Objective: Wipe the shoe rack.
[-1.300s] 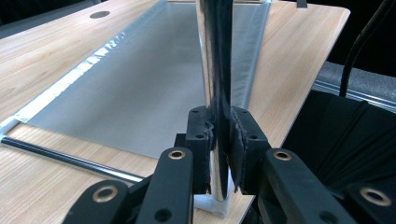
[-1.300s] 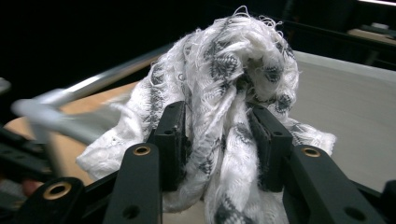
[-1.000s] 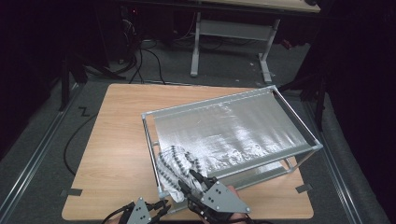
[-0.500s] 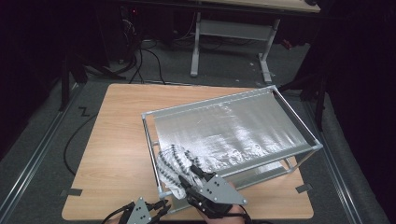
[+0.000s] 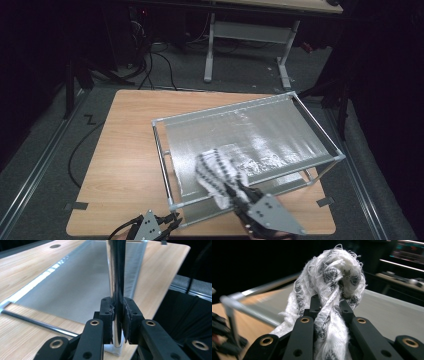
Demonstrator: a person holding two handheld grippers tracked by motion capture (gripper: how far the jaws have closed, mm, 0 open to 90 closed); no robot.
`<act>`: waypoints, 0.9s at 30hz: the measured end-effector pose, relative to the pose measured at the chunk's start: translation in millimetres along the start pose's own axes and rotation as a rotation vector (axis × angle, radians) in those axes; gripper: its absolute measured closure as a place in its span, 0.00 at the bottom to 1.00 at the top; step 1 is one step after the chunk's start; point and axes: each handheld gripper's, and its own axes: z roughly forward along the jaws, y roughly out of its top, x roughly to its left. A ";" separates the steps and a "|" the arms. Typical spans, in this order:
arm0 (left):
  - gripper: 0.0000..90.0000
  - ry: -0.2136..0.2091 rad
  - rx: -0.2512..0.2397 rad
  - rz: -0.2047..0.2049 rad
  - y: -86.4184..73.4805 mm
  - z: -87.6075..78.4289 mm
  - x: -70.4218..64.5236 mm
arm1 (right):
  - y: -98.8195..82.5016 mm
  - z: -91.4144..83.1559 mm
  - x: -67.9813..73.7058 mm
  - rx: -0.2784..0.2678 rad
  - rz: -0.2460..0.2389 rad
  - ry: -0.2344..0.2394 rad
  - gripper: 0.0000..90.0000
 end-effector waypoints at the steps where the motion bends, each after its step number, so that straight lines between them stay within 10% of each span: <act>1: 0.88 0.007 -0.001 -0.009 -0.5 -0.2 2.5 | -2.4 -5.0 -5.9 0.007 -0.002 -0.013 0.88; 10: 0.89 0.057 -0.005 -0.055 -3.1 0.1 24.4 | -70.1 -23.7 -54.2 0.208 0.110 -0.093 0.88; 22: 0.88 0.119 0.011 -0.057 -9.8 -12.6 42.4 | -160.7 40.3 -70.8 0.581 0.111 -0.115 0.88; 27: 0.88 0.182 0.035 -0.075 -16.0 -27.4 56.6 | -157.5 57.7 -62.3 0.558 0.170 -0.074 0.87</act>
